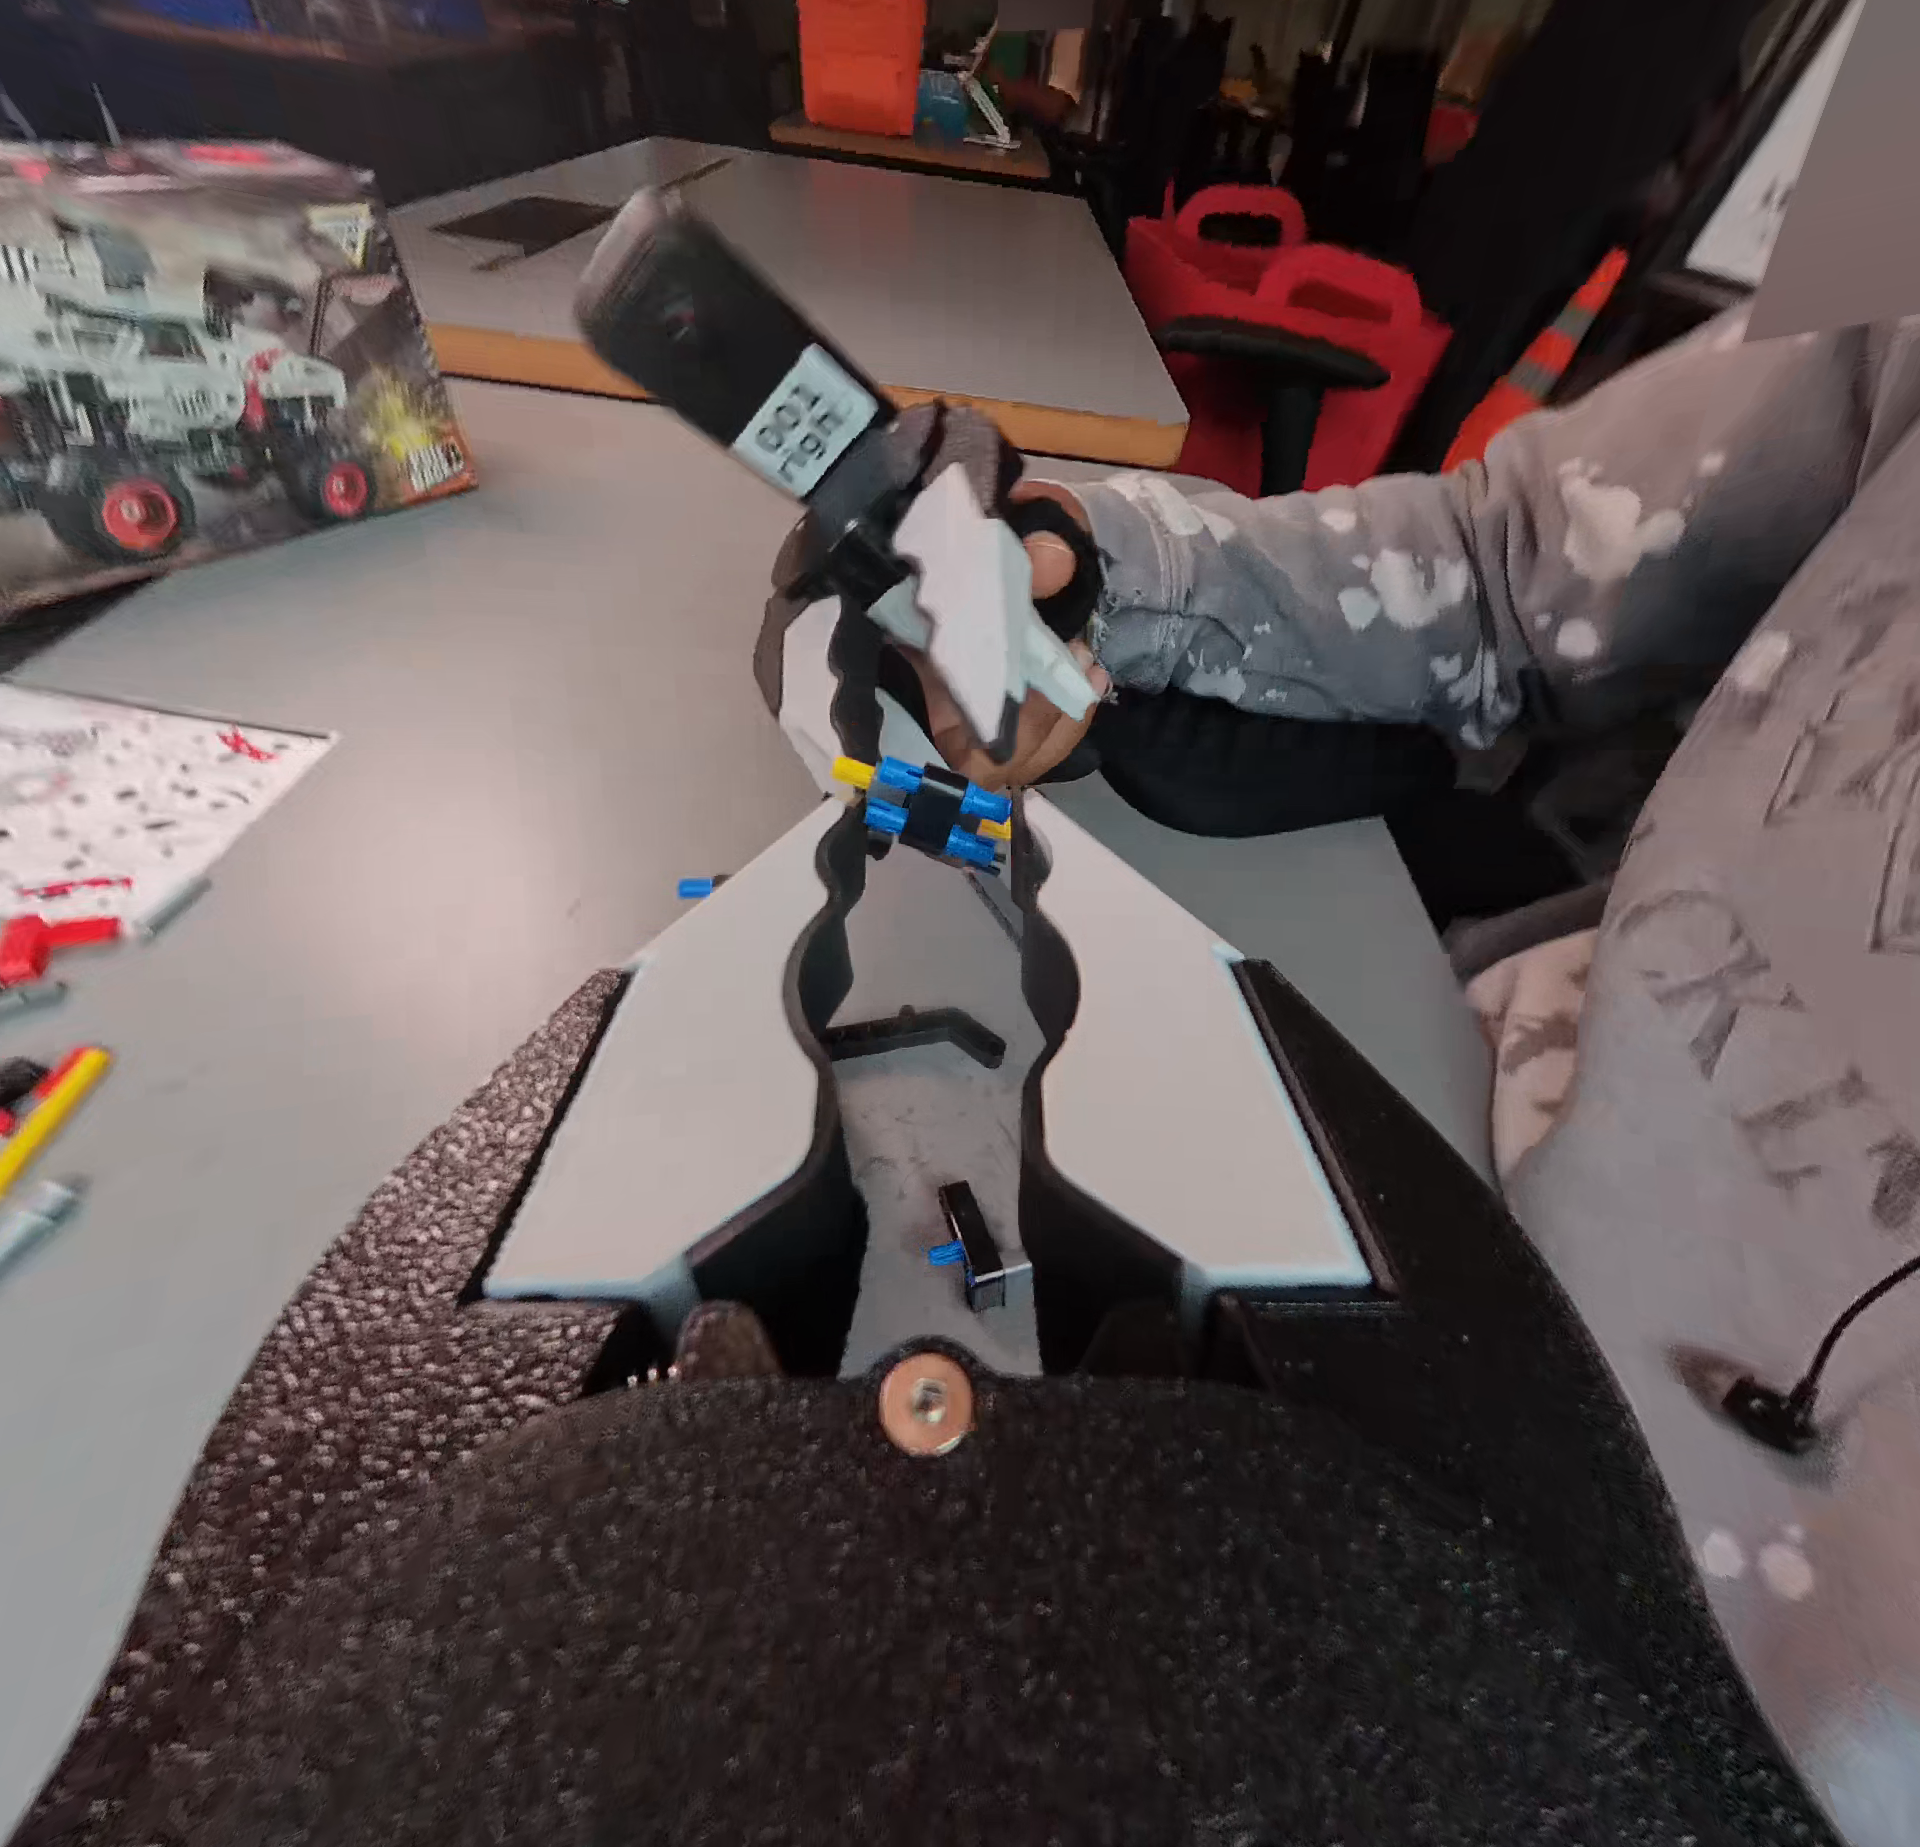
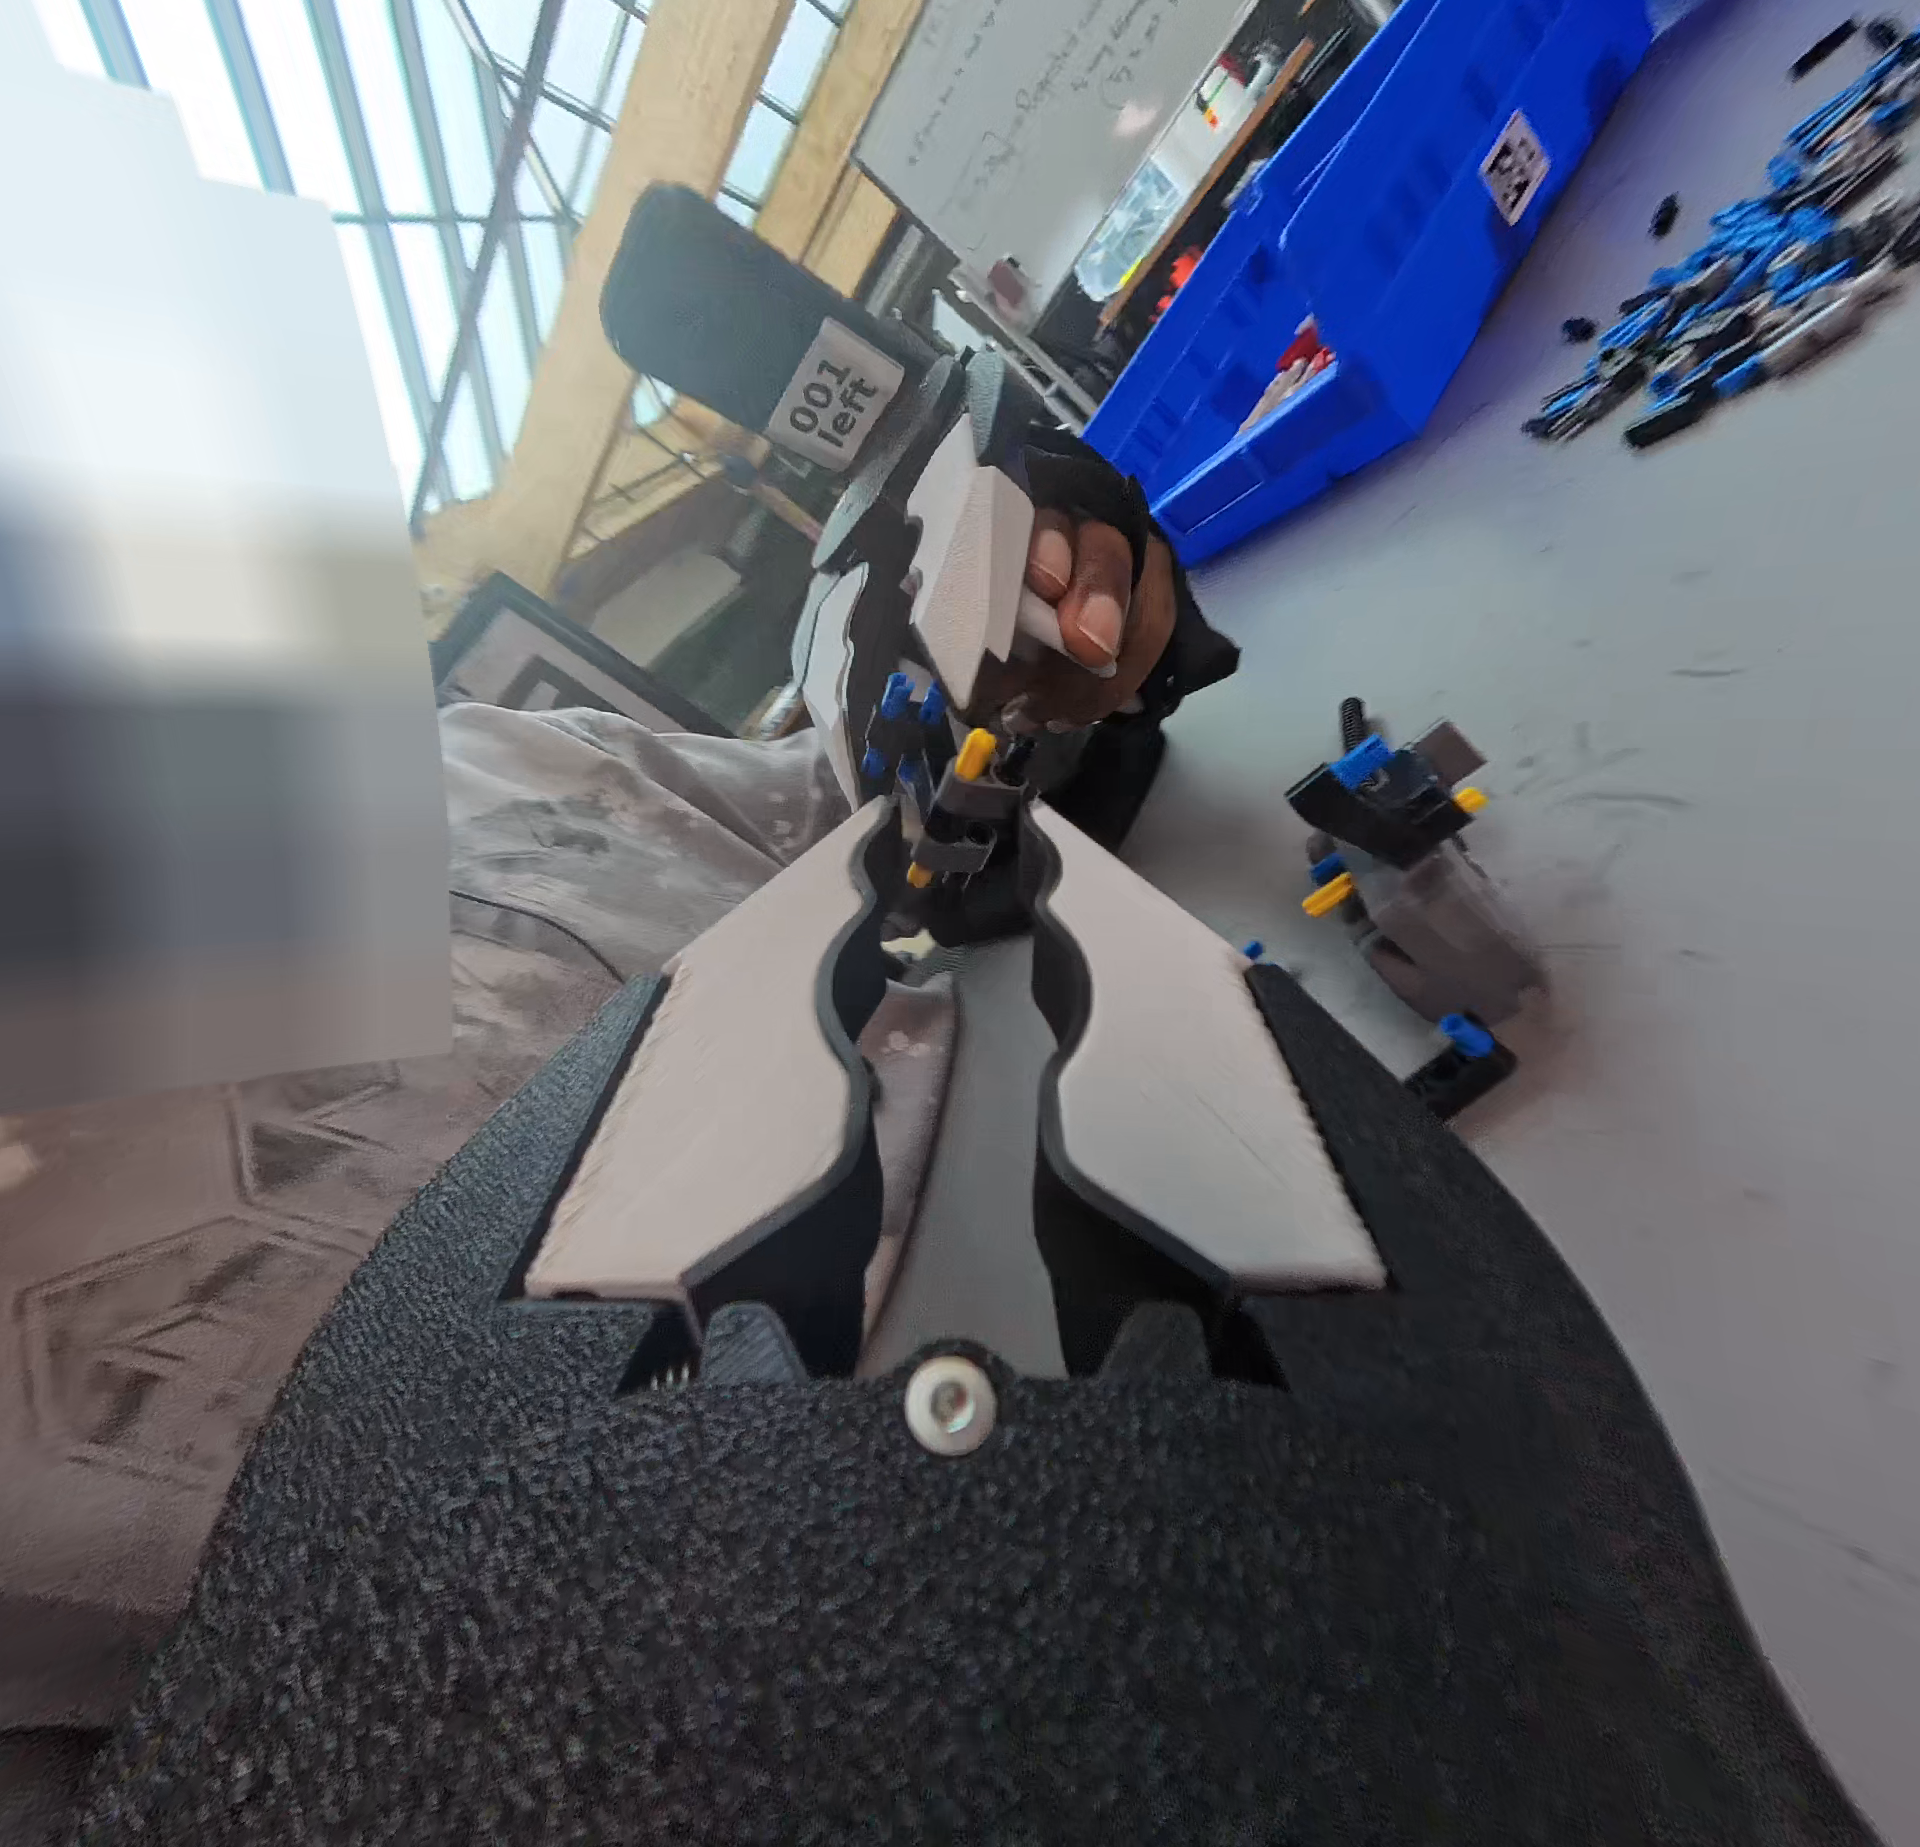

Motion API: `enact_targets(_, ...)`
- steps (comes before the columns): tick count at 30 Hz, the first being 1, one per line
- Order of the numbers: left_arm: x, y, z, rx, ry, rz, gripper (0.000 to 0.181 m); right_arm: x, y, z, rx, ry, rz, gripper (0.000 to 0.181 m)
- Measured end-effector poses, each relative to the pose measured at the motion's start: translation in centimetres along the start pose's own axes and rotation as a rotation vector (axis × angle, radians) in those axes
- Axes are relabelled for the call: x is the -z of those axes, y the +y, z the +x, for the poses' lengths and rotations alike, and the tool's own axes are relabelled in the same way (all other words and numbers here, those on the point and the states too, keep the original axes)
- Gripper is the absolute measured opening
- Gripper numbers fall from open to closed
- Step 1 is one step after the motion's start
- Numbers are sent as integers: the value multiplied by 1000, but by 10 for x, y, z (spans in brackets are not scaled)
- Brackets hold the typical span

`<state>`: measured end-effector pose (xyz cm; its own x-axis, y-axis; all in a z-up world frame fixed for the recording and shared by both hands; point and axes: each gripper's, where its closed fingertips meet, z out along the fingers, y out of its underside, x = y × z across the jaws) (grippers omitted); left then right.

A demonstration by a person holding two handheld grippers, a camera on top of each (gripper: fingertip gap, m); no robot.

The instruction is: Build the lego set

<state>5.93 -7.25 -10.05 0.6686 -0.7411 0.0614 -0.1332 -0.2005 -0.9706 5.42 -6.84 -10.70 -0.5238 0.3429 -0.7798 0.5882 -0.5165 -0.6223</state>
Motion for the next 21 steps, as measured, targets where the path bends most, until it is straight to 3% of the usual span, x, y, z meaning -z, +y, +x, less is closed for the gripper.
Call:
enact_targets(5, 0, 14, -32, 497, 6, 35, 26, 17, -13, 8, 594, 365, -63, 52)
enact_targets(8, -2, 21, -37, 643, 37, 48, 26, 17, -5, 23, 769, 537, -181, 56)
enact_targets(11, -7, 23, -34, 670, 51, 40, 26, 9, 9, 36, 756, 562, -262, 58)
enact_targets(17, -14, 18, -23, 626, 68, 34, 26, 4, 11, 34, 681, 506, -237, 42)
enact_targets(21, -12, 15, -19, 527, 60, 15, 27, 4, 12, 28, 660, 463, -227, 42)
